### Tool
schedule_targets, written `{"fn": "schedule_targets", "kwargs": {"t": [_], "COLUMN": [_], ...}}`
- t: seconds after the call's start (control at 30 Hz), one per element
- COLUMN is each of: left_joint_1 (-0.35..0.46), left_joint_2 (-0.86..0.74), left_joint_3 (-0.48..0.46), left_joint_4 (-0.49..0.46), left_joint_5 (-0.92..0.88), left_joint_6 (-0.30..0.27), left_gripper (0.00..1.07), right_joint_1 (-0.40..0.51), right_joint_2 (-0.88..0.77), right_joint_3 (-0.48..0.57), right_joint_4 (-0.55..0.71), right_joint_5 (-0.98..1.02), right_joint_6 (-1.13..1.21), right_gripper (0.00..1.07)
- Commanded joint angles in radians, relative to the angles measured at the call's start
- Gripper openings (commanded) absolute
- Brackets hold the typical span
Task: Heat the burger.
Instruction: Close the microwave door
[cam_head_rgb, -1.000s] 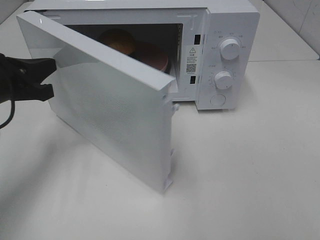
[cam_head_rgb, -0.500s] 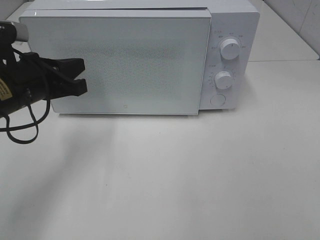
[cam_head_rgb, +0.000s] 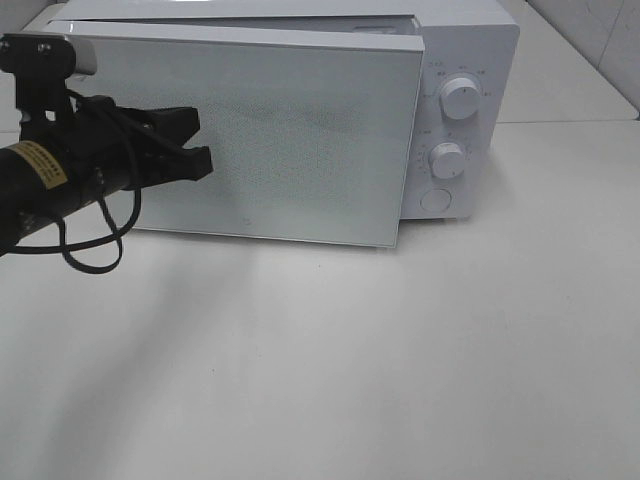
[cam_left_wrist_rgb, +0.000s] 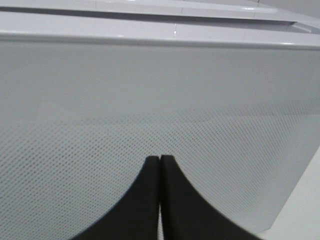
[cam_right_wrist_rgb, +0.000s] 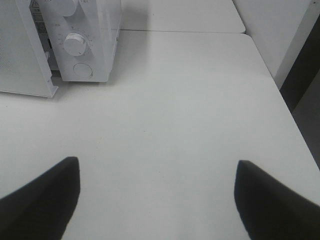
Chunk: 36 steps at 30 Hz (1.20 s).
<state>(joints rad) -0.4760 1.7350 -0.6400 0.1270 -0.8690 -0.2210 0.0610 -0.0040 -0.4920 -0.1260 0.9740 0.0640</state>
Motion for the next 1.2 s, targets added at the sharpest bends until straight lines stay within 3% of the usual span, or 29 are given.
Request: {"fn": "schedule_targets", "kwargs": {"t": [0.03, 0.77, 1.2], "left_joint_1": [-0.022, -0.143, -0.143], "left_joint_2": [0.021, 0.158, 0.219], "left_joint_3": [-0.054, -0.309, -0.417], "left_joint_4": [-0.013, -0.077, -0.086], "left_joint_5": [0.053, 0.167, 0.228], "left_joint_6": [0.006, 0.025, 0.028], "left_gripper": [0.00, 0.00, 0.00], "right_joint_1": [-0.004, -0.004, -0.004], "right_joint_2": [-0.035, -0.035, -0.035], "right_joint_3": [0.002, 0.002, 0.002], "right_joint_4": [0.002, 0.003, 0.003], "right_joint_5": [-0.013, -0.013, -0.013], "right_joint_6": [-0.011, -0.011, -0.011], "right_gripper": [0.76, 0.76, 0.76]}}
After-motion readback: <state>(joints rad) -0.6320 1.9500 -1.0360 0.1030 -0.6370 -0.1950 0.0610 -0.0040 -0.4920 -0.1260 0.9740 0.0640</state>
